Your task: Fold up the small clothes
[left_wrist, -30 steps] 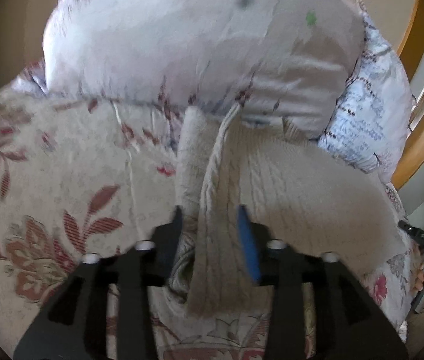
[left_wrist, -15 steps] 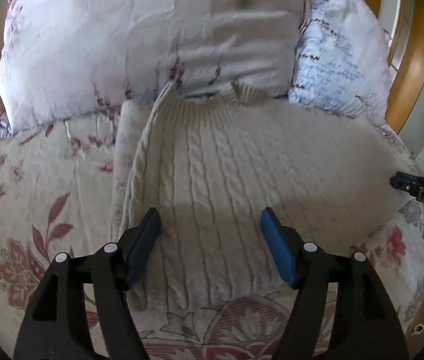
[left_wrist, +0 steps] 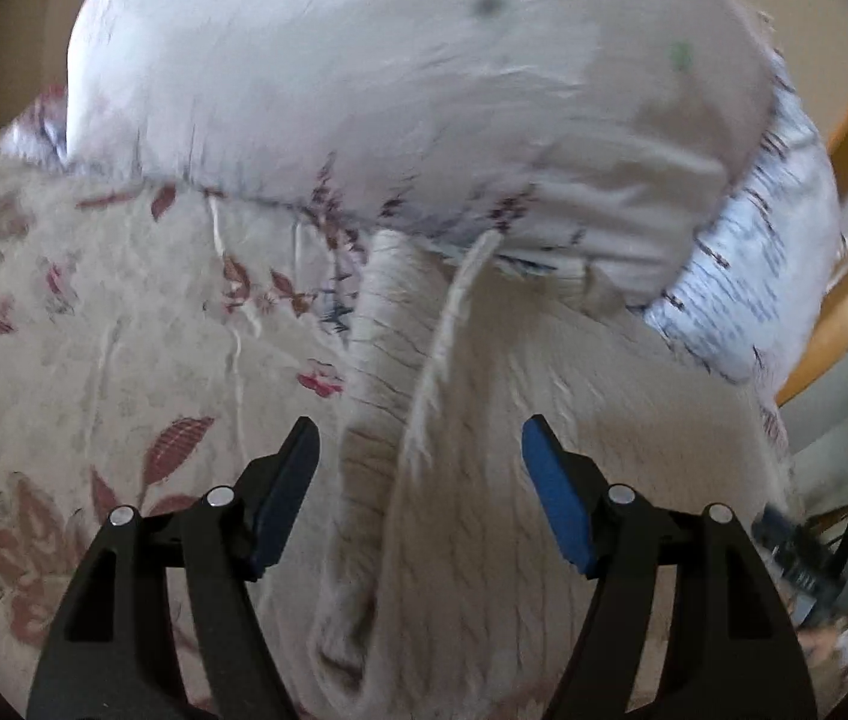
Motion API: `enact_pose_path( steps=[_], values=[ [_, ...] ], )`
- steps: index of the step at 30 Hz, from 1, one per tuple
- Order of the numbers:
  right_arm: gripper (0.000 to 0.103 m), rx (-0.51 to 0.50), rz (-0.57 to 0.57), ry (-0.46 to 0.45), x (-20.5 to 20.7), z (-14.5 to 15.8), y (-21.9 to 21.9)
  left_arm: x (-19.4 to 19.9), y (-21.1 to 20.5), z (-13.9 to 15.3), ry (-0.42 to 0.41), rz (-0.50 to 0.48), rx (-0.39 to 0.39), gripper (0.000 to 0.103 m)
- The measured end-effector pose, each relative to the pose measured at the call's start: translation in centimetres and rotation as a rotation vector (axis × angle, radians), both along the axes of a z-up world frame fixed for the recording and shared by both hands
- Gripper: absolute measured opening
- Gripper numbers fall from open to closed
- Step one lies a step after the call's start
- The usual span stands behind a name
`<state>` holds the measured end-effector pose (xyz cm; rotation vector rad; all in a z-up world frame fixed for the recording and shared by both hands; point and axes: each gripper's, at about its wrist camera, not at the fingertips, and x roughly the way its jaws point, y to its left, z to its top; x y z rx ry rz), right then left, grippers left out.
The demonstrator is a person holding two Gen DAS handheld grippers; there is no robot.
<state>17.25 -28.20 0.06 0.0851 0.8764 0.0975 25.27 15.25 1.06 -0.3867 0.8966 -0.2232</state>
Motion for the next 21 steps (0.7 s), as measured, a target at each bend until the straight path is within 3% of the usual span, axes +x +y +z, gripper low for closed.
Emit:
enact_pose_path(
  steps=[3,7,15,17,21],
  values=[
    [0.072,0.006,0.004,-0.001,0.0,0.0,-0.1,1.1,0.9,-1.1,0.035,0.015,-0.094,0.067],
    [0.073,0.014,0.008,-0.007,-0.1,0.0,-0.1,1.6,1.5,-1.8,0.052,0.020,-0.201,0.054],
    [0.078,0.010,0.016,-0.017,0.0,0.0,0.1,1.8,1.4,-2.3,0.063,0.036,-0.274,0.039],
    [0.078,0.016,0.013,-0.019,0.0,0.0,0.1,2.0,1.0,-2.5,0.075,0.030,-0.284,0.027],
    [0.078,0.035,0.013,-0.019,0.0,0.2,-0.2,2.0,0.4,-2.0,0.064,0.028,-0.336,0.021]
  ],
)
